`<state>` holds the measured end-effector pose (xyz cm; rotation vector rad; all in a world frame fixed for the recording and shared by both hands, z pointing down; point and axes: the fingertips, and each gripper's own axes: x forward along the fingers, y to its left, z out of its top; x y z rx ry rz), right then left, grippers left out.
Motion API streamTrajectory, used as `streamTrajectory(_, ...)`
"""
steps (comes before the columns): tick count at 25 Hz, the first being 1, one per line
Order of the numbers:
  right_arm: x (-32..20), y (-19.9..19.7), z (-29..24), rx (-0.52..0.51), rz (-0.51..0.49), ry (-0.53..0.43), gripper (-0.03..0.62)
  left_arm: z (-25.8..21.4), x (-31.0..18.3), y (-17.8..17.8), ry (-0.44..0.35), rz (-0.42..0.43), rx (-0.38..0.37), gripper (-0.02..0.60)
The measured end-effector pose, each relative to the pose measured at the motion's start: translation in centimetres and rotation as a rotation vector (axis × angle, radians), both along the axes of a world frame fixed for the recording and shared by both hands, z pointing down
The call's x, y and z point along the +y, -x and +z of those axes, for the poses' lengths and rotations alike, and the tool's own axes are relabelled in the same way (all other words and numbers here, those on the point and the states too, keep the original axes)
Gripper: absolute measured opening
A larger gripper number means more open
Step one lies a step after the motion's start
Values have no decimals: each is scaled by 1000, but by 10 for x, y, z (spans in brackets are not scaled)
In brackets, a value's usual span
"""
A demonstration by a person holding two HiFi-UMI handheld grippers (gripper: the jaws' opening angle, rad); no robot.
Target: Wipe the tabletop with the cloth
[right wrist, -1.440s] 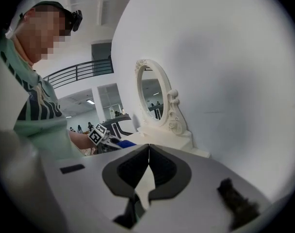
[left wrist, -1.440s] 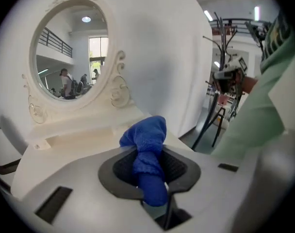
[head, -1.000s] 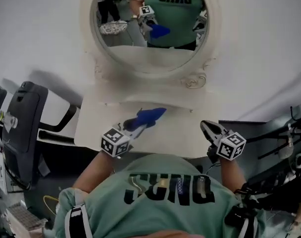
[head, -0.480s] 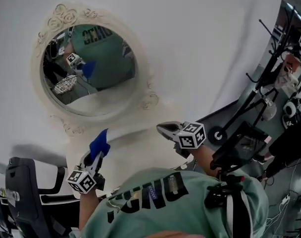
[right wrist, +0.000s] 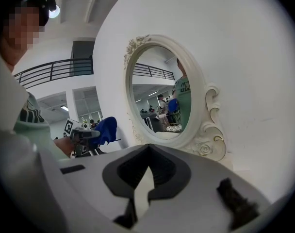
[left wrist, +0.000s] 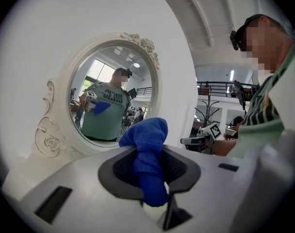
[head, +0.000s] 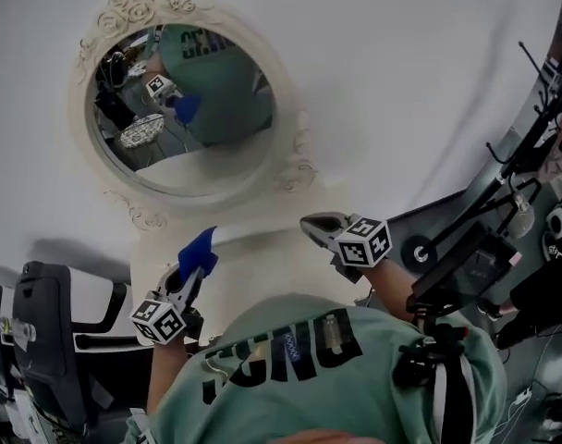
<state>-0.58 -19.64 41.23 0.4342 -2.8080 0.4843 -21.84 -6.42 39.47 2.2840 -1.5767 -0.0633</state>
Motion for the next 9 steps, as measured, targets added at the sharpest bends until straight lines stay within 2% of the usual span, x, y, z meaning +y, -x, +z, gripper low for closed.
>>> streamTrajectory(9,-14,8,-2,15,-7,-12,12,-3,-15,8,5,8,7,102)
